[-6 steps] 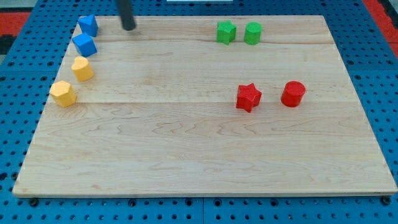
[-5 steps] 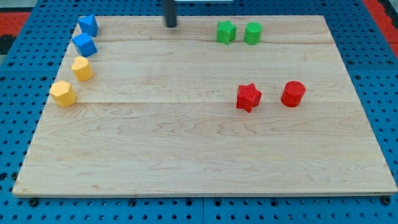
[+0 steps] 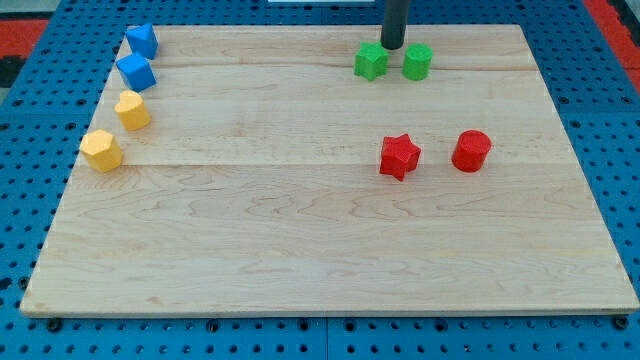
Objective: Push the green star below the green circle
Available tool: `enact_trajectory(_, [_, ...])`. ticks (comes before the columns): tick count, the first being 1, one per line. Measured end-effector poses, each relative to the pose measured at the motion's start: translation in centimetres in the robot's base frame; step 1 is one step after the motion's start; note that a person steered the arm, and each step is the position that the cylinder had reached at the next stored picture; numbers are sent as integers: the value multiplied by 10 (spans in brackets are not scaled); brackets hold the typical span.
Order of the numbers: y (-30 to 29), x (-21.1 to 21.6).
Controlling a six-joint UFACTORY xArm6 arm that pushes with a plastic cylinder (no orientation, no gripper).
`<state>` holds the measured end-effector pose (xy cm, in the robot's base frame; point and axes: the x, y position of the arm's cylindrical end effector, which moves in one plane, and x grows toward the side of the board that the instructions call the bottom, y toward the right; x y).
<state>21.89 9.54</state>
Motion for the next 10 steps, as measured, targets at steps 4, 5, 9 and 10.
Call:
enact_trajectory(4, [-76,75])
enact_trajectory(5, [-115,83])
enact_trajectory(9, [18,120])
enact_trajectory(10, [23,158])
